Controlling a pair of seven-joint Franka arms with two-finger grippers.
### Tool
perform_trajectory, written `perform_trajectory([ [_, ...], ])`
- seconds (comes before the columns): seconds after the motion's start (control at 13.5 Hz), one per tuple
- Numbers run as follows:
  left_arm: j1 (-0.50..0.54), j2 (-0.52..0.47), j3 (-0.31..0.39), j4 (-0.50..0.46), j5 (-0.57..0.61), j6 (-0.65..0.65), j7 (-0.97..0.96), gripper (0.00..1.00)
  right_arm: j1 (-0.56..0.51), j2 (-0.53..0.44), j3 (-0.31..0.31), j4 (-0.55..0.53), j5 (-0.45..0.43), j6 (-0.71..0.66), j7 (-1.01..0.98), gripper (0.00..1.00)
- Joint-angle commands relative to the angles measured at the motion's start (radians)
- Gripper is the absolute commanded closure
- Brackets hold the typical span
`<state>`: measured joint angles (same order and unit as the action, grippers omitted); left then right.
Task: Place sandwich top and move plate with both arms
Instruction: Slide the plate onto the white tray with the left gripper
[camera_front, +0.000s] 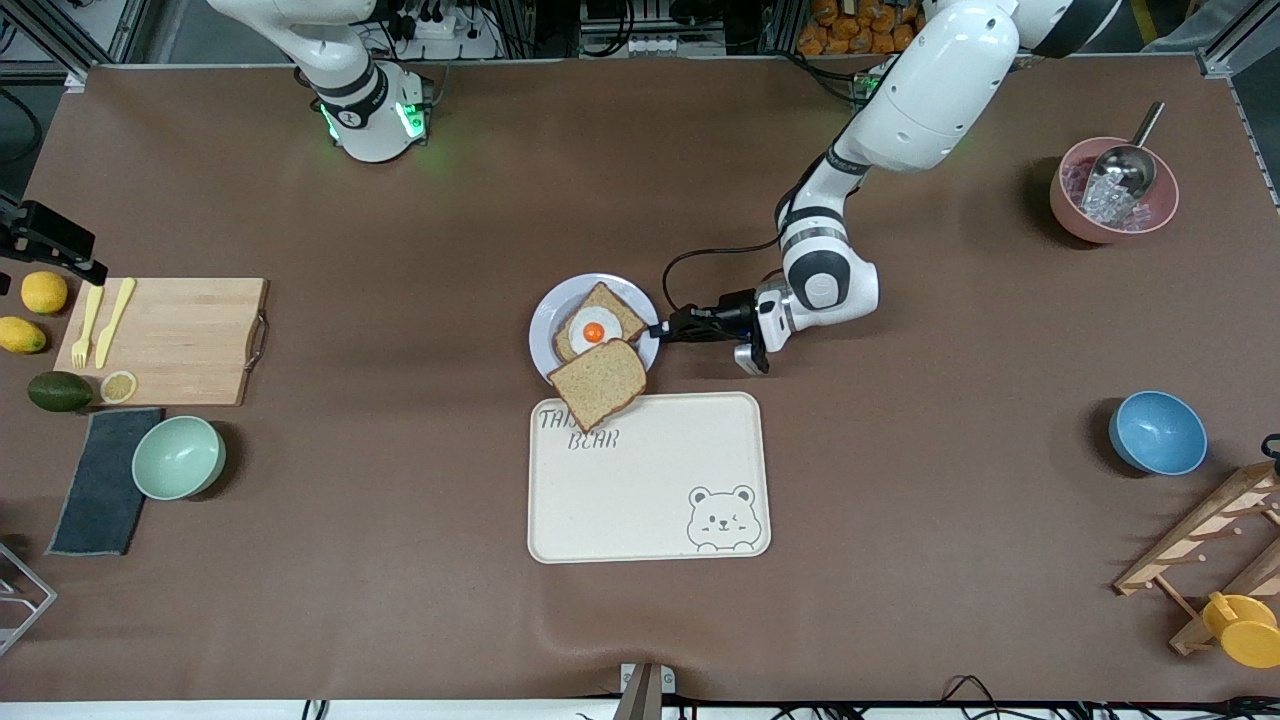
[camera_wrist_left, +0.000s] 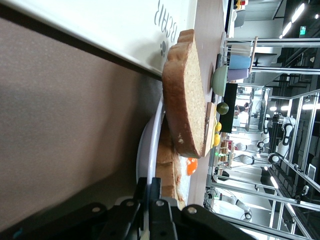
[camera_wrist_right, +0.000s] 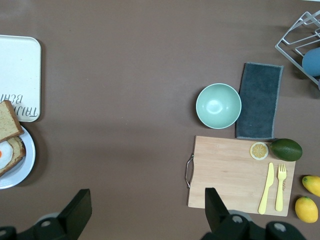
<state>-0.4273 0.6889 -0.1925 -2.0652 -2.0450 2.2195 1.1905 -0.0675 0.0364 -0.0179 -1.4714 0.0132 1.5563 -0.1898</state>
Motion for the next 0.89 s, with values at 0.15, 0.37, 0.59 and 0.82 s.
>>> perform_trajectory([
  [0.15, 0.021, -0.006, -0.013, 0.022, -0.027, -0.001, 0.057, 1.0, -0.018, -0.007, 0.026, 0.01, -0.015, -0.004, 0.003, 0.0],
  [0.37, 0.035, -0.043, -0.011, 0.02, -0.026, -0.003, 0.067, 1.0, -0.017, -0.007, 0.026, 0.01, -0.013, -0.005, 0.001, 0.0],
  [0.59, 0.047, -0.071, -0.013, 0.022, -0.026, -0.014, 0.066, 1.0, -0.017, -0.007, 0.026, 0.01, -0.012, -0.008, 0.0, 0.0],
  [0.82, 0.055, -0.091, -0.013, 0.023, -0.024, -0.017, 0.067, 1.0, -0.017, -0.009, 0.024, 0.01, -0.013, -0.01, 0.0, 0.0],
])
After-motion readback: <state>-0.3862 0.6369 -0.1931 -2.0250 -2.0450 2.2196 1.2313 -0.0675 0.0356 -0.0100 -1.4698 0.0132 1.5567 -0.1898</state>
